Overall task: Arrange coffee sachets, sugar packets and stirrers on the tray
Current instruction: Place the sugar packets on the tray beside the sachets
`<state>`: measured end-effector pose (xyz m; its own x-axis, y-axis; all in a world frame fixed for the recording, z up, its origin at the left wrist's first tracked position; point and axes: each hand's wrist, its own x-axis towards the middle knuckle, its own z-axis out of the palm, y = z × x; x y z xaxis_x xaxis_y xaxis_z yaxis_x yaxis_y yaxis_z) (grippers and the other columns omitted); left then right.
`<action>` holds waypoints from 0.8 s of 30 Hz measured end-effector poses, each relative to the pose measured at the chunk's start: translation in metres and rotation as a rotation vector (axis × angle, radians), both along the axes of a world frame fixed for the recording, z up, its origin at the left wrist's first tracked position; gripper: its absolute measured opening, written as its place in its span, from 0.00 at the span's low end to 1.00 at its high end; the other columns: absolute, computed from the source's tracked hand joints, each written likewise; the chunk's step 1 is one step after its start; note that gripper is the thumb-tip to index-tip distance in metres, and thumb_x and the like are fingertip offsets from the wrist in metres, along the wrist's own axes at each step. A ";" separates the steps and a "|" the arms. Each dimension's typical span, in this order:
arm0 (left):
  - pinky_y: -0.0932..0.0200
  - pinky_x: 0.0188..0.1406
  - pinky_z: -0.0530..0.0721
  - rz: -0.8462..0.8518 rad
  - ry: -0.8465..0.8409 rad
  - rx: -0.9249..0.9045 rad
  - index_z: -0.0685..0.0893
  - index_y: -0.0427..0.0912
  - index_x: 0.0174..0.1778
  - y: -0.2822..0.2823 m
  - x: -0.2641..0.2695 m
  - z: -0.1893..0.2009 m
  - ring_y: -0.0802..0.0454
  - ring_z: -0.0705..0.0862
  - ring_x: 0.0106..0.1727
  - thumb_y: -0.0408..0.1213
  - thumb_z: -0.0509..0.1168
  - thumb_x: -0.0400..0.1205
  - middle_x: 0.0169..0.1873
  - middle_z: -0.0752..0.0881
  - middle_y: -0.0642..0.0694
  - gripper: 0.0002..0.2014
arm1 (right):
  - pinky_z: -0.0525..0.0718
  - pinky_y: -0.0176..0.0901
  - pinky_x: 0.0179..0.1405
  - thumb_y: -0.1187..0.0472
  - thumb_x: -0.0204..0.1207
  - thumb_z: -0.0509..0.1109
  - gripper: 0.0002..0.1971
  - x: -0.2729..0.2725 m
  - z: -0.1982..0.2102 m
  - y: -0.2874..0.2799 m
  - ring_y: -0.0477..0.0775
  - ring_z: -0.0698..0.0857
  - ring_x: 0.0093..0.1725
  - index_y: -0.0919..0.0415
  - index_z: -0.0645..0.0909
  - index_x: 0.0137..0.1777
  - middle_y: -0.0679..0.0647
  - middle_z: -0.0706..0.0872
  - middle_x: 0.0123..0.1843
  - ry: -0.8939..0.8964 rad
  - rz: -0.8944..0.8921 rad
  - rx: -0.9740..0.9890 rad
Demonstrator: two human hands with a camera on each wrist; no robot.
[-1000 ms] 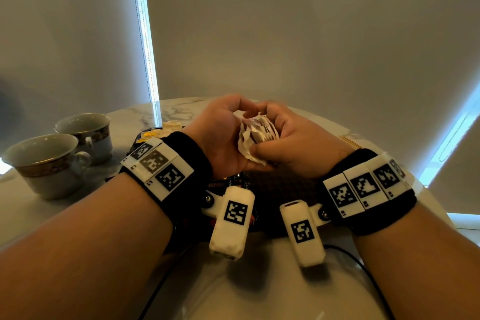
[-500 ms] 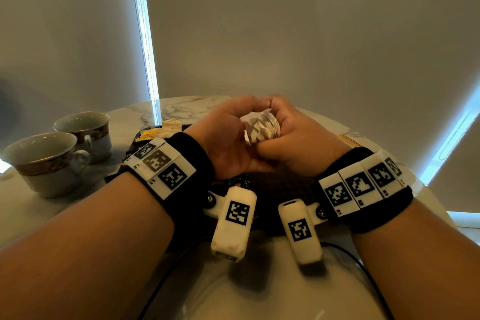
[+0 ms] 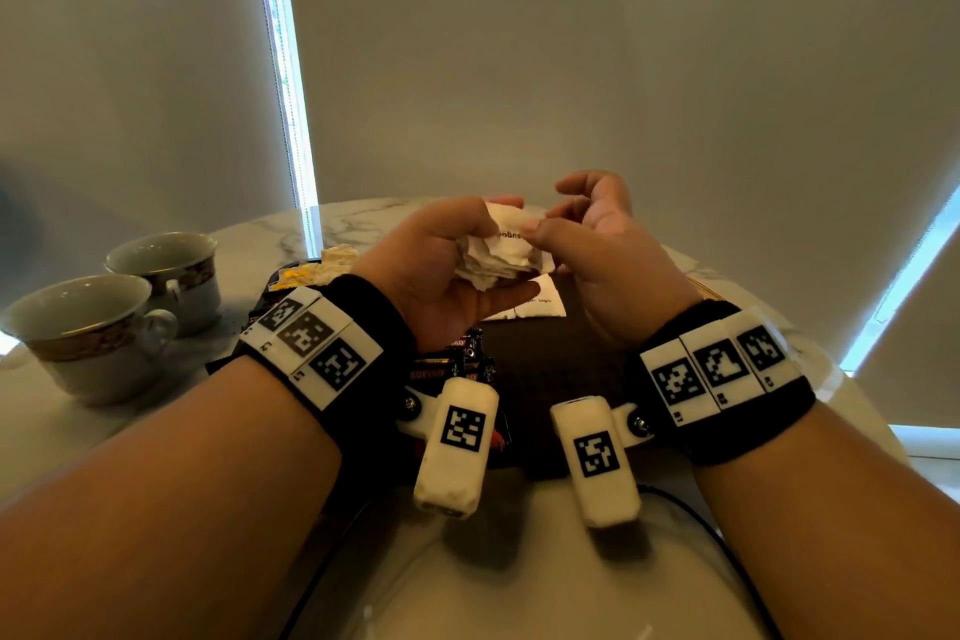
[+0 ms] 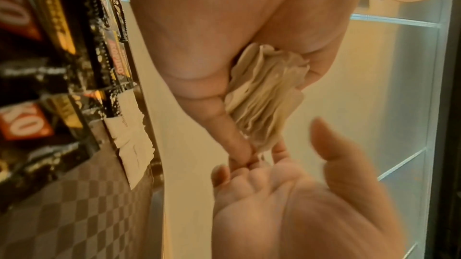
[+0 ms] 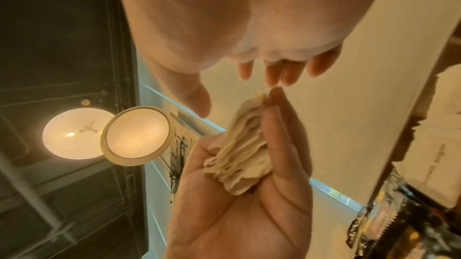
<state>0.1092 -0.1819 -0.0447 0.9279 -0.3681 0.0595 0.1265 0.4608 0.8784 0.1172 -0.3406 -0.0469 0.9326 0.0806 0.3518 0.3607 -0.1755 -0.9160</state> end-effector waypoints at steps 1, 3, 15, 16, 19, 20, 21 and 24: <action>0.52 0.45 0.92 0.024 -0.009 -0.013 0.85 0.40 0.63 0.000 0.000 0.000 0.41 0.89 0.48 0.29 0.55 0.84 0.51 0.89 0.36 0.17 | 0.81 0.39 0.39 0.51 0.72 0.78 0.21 -0.001 -0.003 -0.002 0.50 0.84 0.46 0.49 0.72 0.60 0.54 0.82 0.51 0.016 -0.002 -0.015; 0.55 0.40 0.92 0.060 -0.031 -0.029 0.85 0.40 0.60 0.001 -0.001 0.001 0.43 0.89 0.45 0.28 0.55 0.85 0.49 0.88 0.37 0.15 | 0.80 0.44 0.35 0.45 0.66 0.80 0.25 -0.001 -0.008 0.000 0.52 0.85 0.43 0.53 0.79 0.59 0.56 0.88 0.49 0.088 0.010 0.023; 0.54 0.33 0.91 0.140 -0.001 0.008 0.82 0.44 0.60 0.008 0.003 0.002 0.39 0.87 0.51 0.25 0.56 0.85 0.62 0.81 0.34 0.15 | 0.85 0.44 0.34 0.70 0.81 0.66 0.10 0.009 -0.008 -0.005 0.57 0.88 0.45 0.68 0.78 0.61 0.62 0.88 0.49 0.222 0.020 0.492; 0.55 0.32 0.90 0.149 0.001 0.031 0.83 0.45 0.60 0.008 0.003 0.002 0.40 0.87 0.50 0.24 0.56 0.84 0.63 0.80 0.34 0.16 | 0.86 0.44 0.36 0.72 0.81 0.63 0.09 0.010 -0.007 -0.006 0.58 0.89 0.46 0.67 0.78 0.59 0.62 0.87 0.49 0.217 0.014 0.556; 0.60 0.27 0.87 0.178 0.027 0.080 0.84 0.44 0.57 0.007 0.004 0.003 0.42 0.85 0.46 0.24 0.57 0.84 0.63 0.78 0.31 0.15 | 0.80 0.42 0.30 0.75 0.79 0.61 0.10 0.010 -0.006 -0.006 0.54 0.86 0.39 0.64 0.79 0.54 0.60 0.84 0.46 0.204 0.045 0.634; 0.61 0.26 0.85 0.178 0.038 0.085 0.84 0.42 0.55 0.007 0.005 0.003 0.43 0.84 0.45 0.25 0.58 0.84 0.61 0.79 0.31 0.12 | 0.77 0.41 0.27 0.76 0.78 0.61 0.11 0.010 -0.006 -0.004 0.52 0.83 0.35 0.63 0.80 0.54 0.59 0.84 0.45 0.196 0.057 0.614; 0.62 0.26 0.84 0.167 0.045 0.088 0.83 0.41 0.54 0.006 0.005 0.003 0.44 0.84 0.43 0.27 0.60 0.84 0.57 0.80 0.33 0.09 | 0.74 0.40 0.26 0.78 0.77 0.62 0.12 0.009 -0.007 -0.003 0.50 0.81 0.32 0.63 0.80 0.54 0.60 0.84 0.44 0.189 0.069 0.589; 0.64 0.27 0.83 0.079 0.020 0.136 0.85 0.35 0.60 0.004 0.002 0.001 0.51 0.82 0.37 0.39 0.69 0.81 0.46 0.84 0.39 0.15 | 0.71 0.39 0.23 0.81 0.76 0.62 0.14 0.006 -0.008 0.000 0.49 0.77 0.29 0.65 0.79 0.55 0.62 0.86 0.44 0.173 0.089 0.518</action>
<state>0.1115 -0.1781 -0.0436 0.9548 -0.2972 -0.0050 0.1129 0.3469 0.9311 0.1237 -0.3405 -0.0549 0.9779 0.0189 0.2084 0.1899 0.3386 -0.9216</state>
